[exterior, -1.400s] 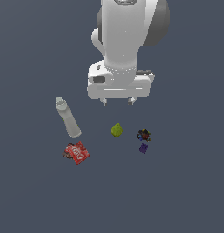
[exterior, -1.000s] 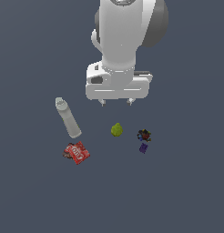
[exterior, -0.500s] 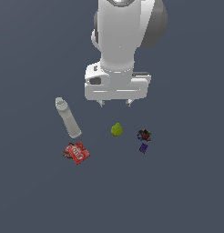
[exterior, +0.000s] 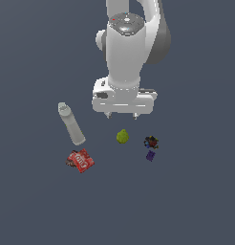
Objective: Pick up a designated object from a clutter of objects.
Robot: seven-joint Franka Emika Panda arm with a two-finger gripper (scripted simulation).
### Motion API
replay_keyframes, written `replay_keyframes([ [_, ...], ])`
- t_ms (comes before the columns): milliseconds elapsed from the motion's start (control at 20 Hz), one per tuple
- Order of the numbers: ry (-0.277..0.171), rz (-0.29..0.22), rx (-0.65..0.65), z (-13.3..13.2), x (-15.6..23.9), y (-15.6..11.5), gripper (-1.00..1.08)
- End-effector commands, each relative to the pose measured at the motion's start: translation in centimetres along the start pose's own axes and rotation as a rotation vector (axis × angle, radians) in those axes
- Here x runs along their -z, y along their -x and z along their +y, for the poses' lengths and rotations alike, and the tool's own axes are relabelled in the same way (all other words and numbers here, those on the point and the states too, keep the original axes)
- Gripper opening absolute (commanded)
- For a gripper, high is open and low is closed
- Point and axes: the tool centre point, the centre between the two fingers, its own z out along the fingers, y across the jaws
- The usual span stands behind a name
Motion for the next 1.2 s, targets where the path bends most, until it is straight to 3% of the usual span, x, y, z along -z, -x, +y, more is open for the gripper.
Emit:
replay_keyframes([
  [0,-0.001,0.003,-0.044,-0.2,-1.6,0.1,1.00],
  [650,-0.009,0.025,-0.341,-1.1,-11.7,2.5,1.00],
  [1150,-0.013,0.035,-0.477,-1.4,-15.8,4.4,1.00],
])
